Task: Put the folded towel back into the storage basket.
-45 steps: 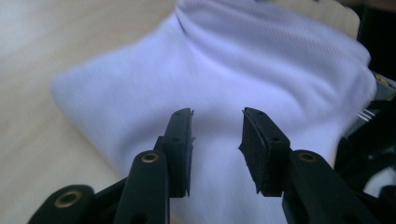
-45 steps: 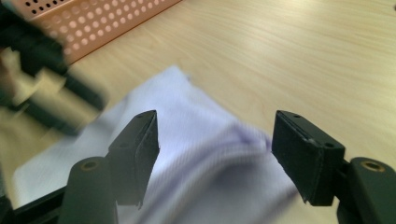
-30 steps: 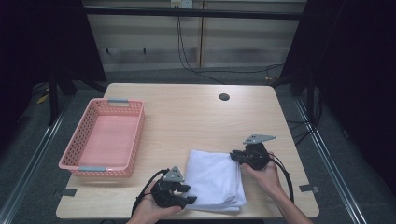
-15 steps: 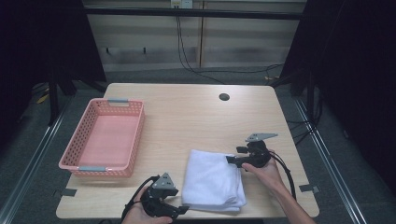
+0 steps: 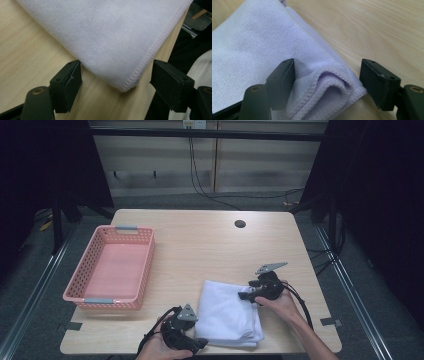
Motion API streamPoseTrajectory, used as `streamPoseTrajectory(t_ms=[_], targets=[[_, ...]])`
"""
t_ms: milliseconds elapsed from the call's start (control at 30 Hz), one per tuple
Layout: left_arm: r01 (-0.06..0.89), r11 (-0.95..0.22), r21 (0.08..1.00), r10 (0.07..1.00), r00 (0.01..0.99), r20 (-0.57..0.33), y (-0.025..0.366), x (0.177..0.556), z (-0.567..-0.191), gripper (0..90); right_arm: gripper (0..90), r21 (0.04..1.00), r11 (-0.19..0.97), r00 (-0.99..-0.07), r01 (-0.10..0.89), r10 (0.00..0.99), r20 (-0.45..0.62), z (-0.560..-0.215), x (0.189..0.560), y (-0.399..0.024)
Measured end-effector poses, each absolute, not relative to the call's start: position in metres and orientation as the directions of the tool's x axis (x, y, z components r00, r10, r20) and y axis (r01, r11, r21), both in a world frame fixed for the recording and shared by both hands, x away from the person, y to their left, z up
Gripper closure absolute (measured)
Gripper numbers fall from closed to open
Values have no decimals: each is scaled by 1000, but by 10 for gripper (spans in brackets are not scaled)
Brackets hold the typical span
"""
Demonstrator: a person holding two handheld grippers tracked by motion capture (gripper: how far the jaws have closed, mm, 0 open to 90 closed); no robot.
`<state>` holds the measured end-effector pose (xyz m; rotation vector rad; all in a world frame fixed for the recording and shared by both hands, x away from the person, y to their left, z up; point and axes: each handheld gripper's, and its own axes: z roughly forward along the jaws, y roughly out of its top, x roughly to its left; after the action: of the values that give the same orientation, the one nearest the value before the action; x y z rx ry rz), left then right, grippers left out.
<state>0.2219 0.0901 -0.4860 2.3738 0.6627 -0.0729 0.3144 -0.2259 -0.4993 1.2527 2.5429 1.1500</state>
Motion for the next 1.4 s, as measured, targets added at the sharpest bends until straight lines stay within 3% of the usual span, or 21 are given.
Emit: streamPoseTrajectory(t_ms=[267,367,600,933,1400], targets=[[445,-690,571,442,884,-154,81,220,-483,375,495,648,403,-681,647,687,253,-498,311,-223],[474,-667,574,455,870,-190,81,223,-483,499,556,639,409,-684,651,681,262,-497,311,-222],[495,-662,562,451,863,-229,82,226,-483,651,669,631,412,-693,658,659,292,-497,311,-221],[493,-653,575,429,866,-256,86,229,-484,694,719,608,373,-663,701,656,361,-497,315,-224],[497,-645,581,434,863,-257,94,234,-476,731,728,643,359,-679,677,643,355,-478,319,-222]])
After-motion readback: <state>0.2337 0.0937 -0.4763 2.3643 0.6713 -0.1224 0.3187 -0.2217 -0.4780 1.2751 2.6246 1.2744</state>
